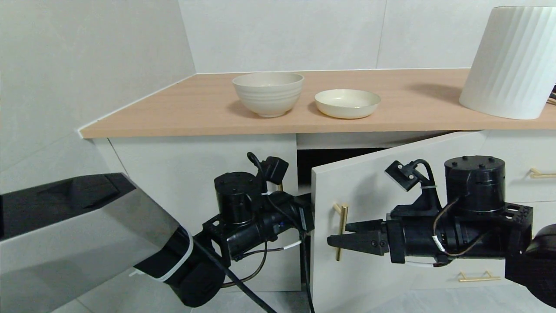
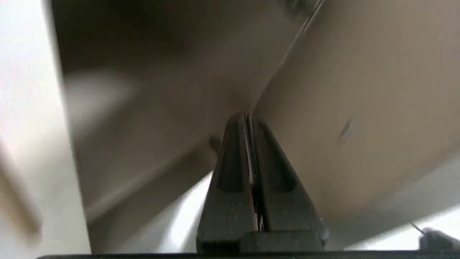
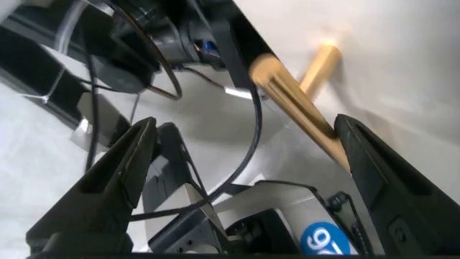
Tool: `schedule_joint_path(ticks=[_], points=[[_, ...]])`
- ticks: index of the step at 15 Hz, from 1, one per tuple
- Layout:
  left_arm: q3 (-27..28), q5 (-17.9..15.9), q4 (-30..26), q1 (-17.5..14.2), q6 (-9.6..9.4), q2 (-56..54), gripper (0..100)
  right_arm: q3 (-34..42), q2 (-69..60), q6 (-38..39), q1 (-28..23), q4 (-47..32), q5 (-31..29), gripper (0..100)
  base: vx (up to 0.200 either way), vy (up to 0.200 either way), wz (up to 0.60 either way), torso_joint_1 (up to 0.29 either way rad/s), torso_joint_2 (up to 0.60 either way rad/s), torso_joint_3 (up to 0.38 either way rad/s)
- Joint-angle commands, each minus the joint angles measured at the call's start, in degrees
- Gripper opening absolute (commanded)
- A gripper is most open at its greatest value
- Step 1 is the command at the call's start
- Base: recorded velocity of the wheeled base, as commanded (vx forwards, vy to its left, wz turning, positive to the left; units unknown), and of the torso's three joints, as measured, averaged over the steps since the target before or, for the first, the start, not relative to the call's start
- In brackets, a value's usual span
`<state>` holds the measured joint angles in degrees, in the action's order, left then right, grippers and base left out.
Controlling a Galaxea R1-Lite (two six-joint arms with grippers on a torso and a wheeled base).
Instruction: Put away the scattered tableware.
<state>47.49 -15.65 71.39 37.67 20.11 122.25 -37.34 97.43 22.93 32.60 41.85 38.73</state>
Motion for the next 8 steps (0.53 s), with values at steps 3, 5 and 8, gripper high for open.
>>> schedule_joint_path(ticks=[3, 5, 8], points=[[2.7, 0.0, -1.2, 0.7, -4.82, 0.7, 0, 5.6, -4.2, -2.5, -0.1, 0.2, -7.0, 100, 0.0, 0.0, 0.0, 0.0, 0.0, 0.0], [2.6, 0.0, -1.1, 0.7, -6.14, 0.3, 0, 14.0, -10.1, -6.0, 2.6, 0.2, -10.4, 100, 0.0, 0.0, 0.0, 0.0, 0.0, 0.0], [2.2, -0.1, -1.3, 0.7, -7.37, 0.1, 0, 17.9, -13.1, -6.0, 8.6, 0.2, -21.8, 100, 0.0, 0.0, 0.0, 0.0, 0.0, 0.0]])
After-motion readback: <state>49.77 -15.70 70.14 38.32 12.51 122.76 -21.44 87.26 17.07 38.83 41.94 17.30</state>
